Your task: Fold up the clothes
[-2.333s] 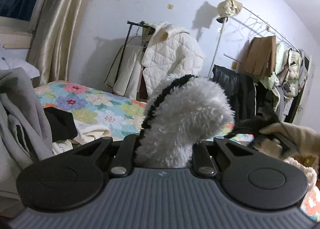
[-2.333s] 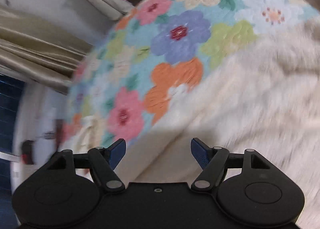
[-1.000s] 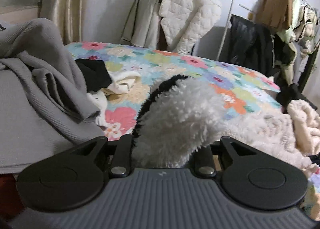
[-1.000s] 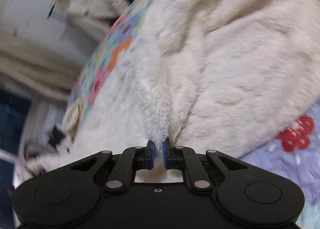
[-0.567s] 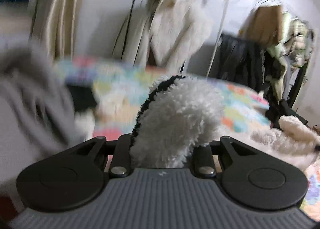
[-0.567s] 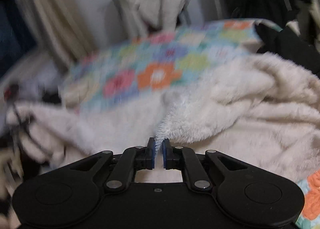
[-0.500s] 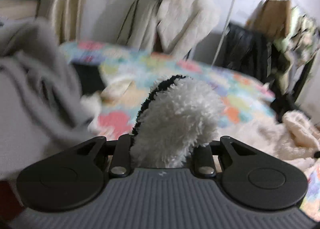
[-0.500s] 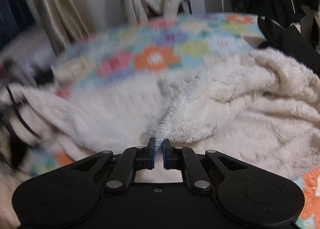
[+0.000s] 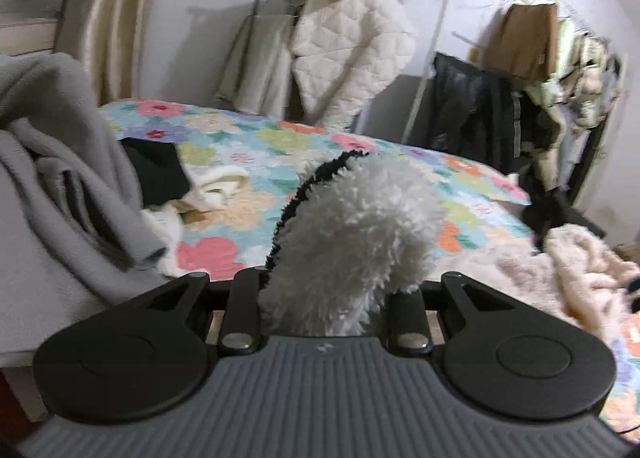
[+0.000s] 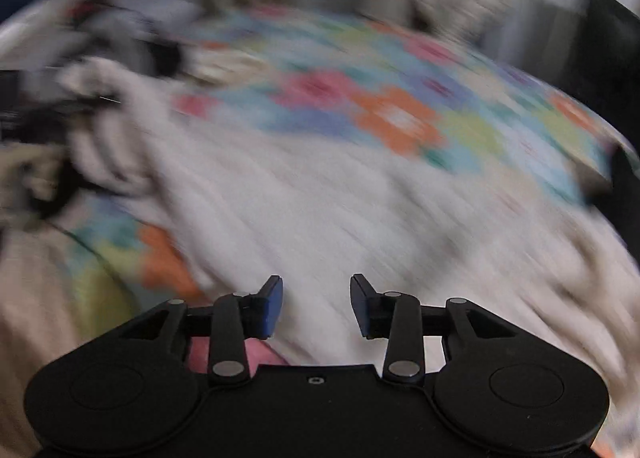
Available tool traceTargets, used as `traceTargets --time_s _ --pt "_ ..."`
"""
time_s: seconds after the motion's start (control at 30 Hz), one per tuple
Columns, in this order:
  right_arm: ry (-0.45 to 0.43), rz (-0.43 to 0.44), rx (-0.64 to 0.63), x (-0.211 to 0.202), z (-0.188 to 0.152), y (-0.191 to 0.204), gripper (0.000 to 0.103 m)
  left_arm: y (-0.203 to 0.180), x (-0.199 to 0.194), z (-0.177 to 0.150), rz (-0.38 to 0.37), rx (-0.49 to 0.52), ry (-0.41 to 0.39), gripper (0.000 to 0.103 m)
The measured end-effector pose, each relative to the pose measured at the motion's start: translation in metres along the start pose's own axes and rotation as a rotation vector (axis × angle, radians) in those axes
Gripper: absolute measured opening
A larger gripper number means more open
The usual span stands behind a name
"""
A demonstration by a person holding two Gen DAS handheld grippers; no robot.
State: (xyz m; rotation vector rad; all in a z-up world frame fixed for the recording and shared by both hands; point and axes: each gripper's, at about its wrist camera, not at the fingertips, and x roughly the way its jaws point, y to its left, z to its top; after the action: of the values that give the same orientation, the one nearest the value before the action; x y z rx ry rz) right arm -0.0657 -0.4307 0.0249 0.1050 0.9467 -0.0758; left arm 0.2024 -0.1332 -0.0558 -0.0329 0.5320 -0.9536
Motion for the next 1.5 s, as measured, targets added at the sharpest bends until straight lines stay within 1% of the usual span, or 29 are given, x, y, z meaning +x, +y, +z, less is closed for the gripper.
traceTargets --time_s 0.07,0.1,0.13,0.17,0.23,0.3,0.33,0.37,0.43,0.5,0.57,0.6,0.63,0.67,0.7,0.73,0.77,0.8,0.83,0.87,0.93,1.0,1.07,1.17,1.2,1.23,1.3,1.4,1.5 --pt "-0.022 0.079 -0.087 0.022 0.019 0.024 0.044 -0.003 0.004 0.001 -0.016 0.003 0.012 0.026" --pt "-0.018 0.113 -0.146 0.035 0.029 0.038 0.044 -0.005 0.006 0.001 -0.023 0.005 0.017 0.027" --pt "0.015 0.134 -0.235 0.048 0.038 0.056 0.044 -0.004 0.006 0.0 -0.007 0.01 0.023 0.027" --pt "0.046 0.131 -0.341 0.057 0.043 0.074 0.044 -0.002 0.005 -0.002 0.009 0.013 0.021 0.026" --pt "0.101 0.111 -0.558 0.074 0.052 0.107 0.044 0.004 0.003 -0.004 -0.007 -0.01 0.011 0.026" --pt "0.087 0.115 -0.718 0.082 0.064 0.13 0.046 0.003 -0.005 -0.004 -0.041 -0.021 -0.006 0.025" --pt "0.062 0.125 -0.747 0.085 0.074 0.137 0.051 0.001 -0.008 -0.003 -0.064 -0.013 -0.02 0.025" --pt "0.026 0.136 -0.749 0.088 0.084 0.142 0.055 -0.002 -0.011 -0.002 -0.086 -0.006 -0.034 0.025" --pt "-0.048 0.191 -0.705 0.094 0.103 0.147 0.067 -0.007 -0.017 -0.001 -0.13 0.01 -0.063 0.025" --pt "-0.058 0.254 -0.666 0.106 0.116 0.149 0.067 -0.009 -0.019 0.0 -0.171 0.006 -0.081 0.025" --pt "-0.07 0.259 -0.654 0.119 0.124 0.151 0.067 -0.007 -0.018 0.001 -0.21 -0.015 -0.089 0.025" --pt "-0.077 0.271 -0.645 0.123 0.128 0.151 0.064 -0.006 -0.019 0.0 -0.218 -0.02 -0.093 0.025" --pt "-0.081 0.307 -0.622 0.125 0.133 0.148 0.052 -0.005 -0.019 0.0 -0.225 -0.024 -0.097 0.025" --pt "-0.08 0.341 -0.595 0.126 0.137 0.142 0.046 -0.004 -0.019 0.0 -0.233 -0.028 -0.101 0.025" --pt "-0.093 0.358 -0.585 0.125 0.139 0.137 0.042 -0.004 -0.02 0.0 -0.228 -0.028 -0.103 0.026" --pt "-0.111 0.371 -0.582 0.123 0.14 0.131 0.041 -0.005 -0.021 0.0 -0.207 -0.025 -0.111 0.028" --pt "-0.128 0.383 -0.578 0.122 0.141 0.126 0.037 -0.004 -0.021 -0.001 -0.185 -0.023 -0.116 0.028" --pt "-0.129 0.396 -0.564 0.121 0.141 0.123 0.024 -0.003 -0.02 -0.001 -0.172 -0.031 -0.109 0.032" --pt "-0.131 0.4 -0.522 0.12 0.141 0.116 0.018 -0.001 -0.019 -0.001 -0.158 -0.04 -0.103 0.04" --pt "-0.136 0.4 -0.473 0.119 0.142 0.109 0.017 0.002 -0.018 -0.001 -0.133 -0.059 -0.1 0.046" --pt "-0.143 0.4 -0.358 0.118 0.145 0.09 0.014 0.008 -0.02 -0.001 -0.073 -0.095 -0.123 0.065" --pt "-0.142 0.396 -0.211 0.124 0.147 0.064 0.014 0.015 -0.021 -0.002 -0.031 -0.128 -0.15 0.068" --pt "-0.116 0.362 -0.049 0.131 0.142 0.035 0.013 0.02 -0.022 -0.003 0.017 -0.153 -0.163 0.068" --pt "-0.08 0.299 0.268 0.143 0.118 -0.021 0.014 0.03 -0.023 -0.004 0.103 -0.186 -0.151 0.069" --pt "-0.071 0.302 0.389 0.146 0.105 -0.042 0.014 0.032 -0.022 -0.005 0.102 -0.195 -0.141 0.069" --pt "-0.069 0.311 0.473 0.148 0.092 -0.057 0.014 0.035 -0.021 -0.007 0.101 -0.203 -0.13 0.069" --pt "-0.072 0.322 0.583 0.148 0.069 -0.077 0.014 0.039 -0.019 -0.009 0.099 -0.22 -0.107 0.072" --pt "-0.097 0.347 0.643 0.143 0.046 -0.087 0.015 0.035 -0.003 -0.017 0.08 -0.186 0.022 0.078" --pt "-0.138 0.386 0.647 0.145 0.036 -0.087 0.015 0.021 0.028 -0.029 0.042 -0.106 0.224 0.079"
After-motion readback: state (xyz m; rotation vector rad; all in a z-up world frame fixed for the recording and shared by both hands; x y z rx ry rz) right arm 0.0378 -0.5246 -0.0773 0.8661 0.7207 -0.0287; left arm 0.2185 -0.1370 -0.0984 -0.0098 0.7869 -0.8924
